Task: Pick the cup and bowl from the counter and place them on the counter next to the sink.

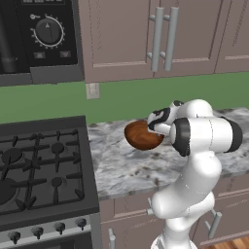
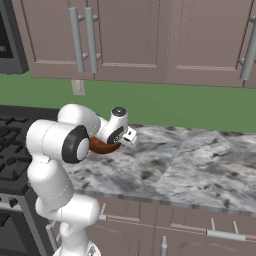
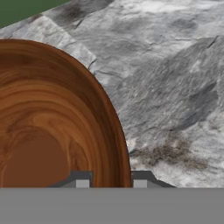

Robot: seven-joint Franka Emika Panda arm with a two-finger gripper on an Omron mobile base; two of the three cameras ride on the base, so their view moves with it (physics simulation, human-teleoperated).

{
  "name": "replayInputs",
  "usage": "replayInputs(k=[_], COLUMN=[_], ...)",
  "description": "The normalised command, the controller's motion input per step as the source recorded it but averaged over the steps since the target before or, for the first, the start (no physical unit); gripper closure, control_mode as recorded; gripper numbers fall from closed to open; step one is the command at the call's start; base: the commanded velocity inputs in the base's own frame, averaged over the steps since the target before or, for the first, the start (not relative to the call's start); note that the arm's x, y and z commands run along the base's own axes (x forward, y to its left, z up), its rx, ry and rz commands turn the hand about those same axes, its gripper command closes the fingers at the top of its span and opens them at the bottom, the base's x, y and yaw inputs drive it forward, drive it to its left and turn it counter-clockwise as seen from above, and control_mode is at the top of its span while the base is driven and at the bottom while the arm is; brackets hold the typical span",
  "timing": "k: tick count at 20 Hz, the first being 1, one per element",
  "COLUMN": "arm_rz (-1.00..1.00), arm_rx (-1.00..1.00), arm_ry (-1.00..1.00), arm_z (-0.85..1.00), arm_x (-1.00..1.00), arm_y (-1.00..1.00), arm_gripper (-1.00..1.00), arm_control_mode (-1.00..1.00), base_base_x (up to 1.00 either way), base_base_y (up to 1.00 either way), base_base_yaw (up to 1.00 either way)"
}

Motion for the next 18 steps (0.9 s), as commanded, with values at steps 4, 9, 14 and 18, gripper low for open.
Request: replayInputs(k=[4, 9, 14, 18], arm_rz=[-0.01, -0.07, -0.03, 0.00], arm_rx=[0.00, 0.02, 0.11, 0.16], arm_ry=[0.00, 0.01, 0.00, 0.00], arm_z=[0.00, 0.07, 0.26, 0.59], arm_x=[-0.04, -0.45, -0.69, -0.55], arm_y=[-0.01, -0.25, -0.20, -0.02], arm_gripper=[1.00, 1.00, 1.00, 1.00], arm_control_mode=[-1.00, -1.00, -1.00, -1.00], base_base_x=[0.00, 0.00, 0.00, 0.00], base_base_y=[0.00, 0.00, 0.00, 0.00], base_base_yaw=[0.00, 0.00, 0.00, 0.00])
